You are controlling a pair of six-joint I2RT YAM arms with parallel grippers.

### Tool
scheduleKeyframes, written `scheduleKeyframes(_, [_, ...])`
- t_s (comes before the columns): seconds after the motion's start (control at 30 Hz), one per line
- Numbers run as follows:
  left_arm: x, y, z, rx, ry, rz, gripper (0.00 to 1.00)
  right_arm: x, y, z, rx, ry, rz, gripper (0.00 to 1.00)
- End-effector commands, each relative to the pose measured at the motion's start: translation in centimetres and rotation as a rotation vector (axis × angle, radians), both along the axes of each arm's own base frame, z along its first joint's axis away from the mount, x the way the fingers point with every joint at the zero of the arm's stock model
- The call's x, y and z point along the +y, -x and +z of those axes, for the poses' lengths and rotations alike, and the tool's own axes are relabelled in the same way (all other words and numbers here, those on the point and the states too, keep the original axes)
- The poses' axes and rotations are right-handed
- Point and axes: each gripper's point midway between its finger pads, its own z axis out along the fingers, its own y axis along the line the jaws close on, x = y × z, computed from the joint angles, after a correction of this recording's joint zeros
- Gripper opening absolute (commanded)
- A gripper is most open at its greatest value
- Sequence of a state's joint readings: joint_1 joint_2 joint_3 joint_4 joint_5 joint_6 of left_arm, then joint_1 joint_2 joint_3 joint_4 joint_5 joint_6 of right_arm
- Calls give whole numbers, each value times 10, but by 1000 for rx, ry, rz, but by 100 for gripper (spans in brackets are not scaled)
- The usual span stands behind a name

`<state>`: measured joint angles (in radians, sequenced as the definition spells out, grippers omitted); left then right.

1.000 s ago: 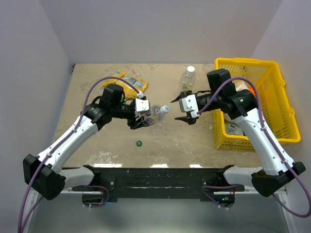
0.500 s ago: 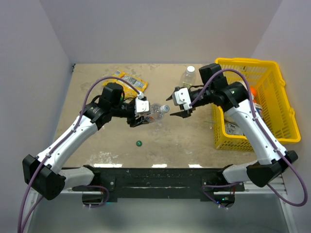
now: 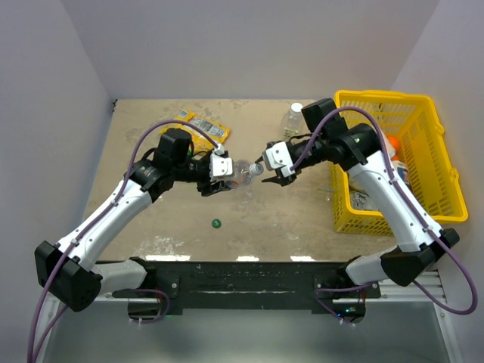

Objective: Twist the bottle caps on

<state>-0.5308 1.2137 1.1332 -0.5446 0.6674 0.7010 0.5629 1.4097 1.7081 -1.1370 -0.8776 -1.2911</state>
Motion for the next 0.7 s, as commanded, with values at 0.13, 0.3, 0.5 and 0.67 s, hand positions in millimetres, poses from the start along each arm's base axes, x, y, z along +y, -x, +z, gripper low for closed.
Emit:
scheduleKeyframes(0.13, [-4, -9, 22, -79, 25, -10, 0, 5, -7, 6, -50, -1, -10, 51])
scheduleKeyframes(0.3, [-4, -9, 23, -84, 28, -14, 0, 8, -10, 8, -82, -14, -25, 46])
scheduleKeyframes(0.5, [-3, -12, 23, -99, 22, -6, 0, 11, -8, 4, -99, 0, -14, 45])
scheduleKeyframes(0.67, [-2, -11, 22, -101, 13, -10, 0, 14, -6, 6, -99, -4, -6, 43])
